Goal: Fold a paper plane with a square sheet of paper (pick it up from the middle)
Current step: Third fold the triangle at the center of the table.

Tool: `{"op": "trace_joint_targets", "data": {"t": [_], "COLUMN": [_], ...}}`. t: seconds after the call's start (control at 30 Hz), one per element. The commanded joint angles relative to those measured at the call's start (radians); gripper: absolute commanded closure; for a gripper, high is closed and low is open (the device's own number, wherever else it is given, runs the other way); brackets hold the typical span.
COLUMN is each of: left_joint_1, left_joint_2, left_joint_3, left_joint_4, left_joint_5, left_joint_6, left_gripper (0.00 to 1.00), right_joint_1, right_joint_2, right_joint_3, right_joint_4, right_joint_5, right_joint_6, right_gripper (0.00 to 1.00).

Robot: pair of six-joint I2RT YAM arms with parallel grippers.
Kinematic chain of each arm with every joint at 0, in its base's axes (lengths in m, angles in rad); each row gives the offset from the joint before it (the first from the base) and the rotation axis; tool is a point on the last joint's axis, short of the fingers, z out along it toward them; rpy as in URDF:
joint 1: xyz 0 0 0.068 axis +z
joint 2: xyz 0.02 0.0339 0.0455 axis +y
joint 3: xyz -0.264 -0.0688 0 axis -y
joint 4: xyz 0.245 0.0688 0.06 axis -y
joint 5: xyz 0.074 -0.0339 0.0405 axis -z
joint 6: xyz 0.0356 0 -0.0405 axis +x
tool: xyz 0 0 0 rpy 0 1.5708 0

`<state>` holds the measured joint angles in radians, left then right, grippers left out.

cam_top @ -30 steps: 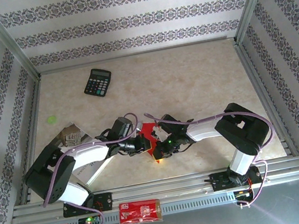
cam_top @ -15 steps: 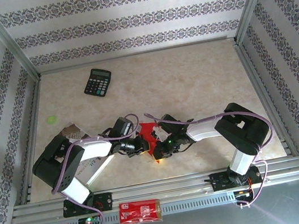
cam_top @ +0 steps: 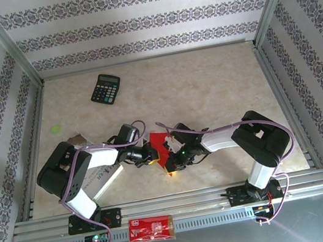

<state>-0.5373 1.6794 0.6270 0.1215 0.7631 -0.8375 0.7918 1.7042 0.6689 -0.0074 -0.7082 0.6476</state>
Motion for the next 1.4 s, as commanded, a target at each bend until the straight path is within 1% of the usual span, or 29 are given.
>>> {"op": "trace_joint_targets", "data": {"t": [0.0,0.33,0.63,0.73,0.83,1.0,1.17,1.27,1.37], "left_joint_1": [0.045,0.124,0.183,0.202,0.208,0.185,0.099,0.033,-0.012], "left_joint_2": [0.034,0.063,0.101,0.092,0.049,-0.052,-0.131,-0.120,-0.082], "left_joint_3": [0.019,0.047,0.086,0.098,0.095,0.045,-0.017,-0.023,-0.017], "left_joint_4": [0.047,0.043,-0.003,-0.030,-0.037,-0.014,0.028,0.046,0.071], "left_joint_5": [-0.050,-0.035,-0.053,-0.064,-0.072,-0.064,-0.067,-0.071,-0.067], "left_joint_6": [0.030,0.051,0.095,0.112,0.112,0.075,0.018,-0.006,-0.026], "left_gripper": [0.98,0.98,0.98,0.98,0.95,0.92,0.90,0.89,0.89], "right_joint_1": [-0.007,-0.012,-0.019,-0.021,-0.025,-0.026,-0.026,-0.026,-0.031], "right_joint_2": [0.087,0.086,0.080,0.077,0.077,0.081,0.084,0.086,0.085], "right_joint_3": [-0.055,-0.058,-0.066,-0.068,-0.069,-0.068,-0.063,-0.062,-0.061], "right_joint_4": [-0.166,-0.166,-0.167,-0.164,-0.164,-0.159,-0.161,-0.161,-0.162], "right_joint_5": [0.197,0.202,0.203,0.204,0.204,0.204,0.203,0.202,0.202], "right_joint_6": [-0.028,-0.032,-0.033,-0.034,-0.033,-0.032,-0.033,-0.035,-0.037], "right_gripper": [1.00,1.00,1.00,1.00,1.00,1.00,1.00,1.00,1.00]}}
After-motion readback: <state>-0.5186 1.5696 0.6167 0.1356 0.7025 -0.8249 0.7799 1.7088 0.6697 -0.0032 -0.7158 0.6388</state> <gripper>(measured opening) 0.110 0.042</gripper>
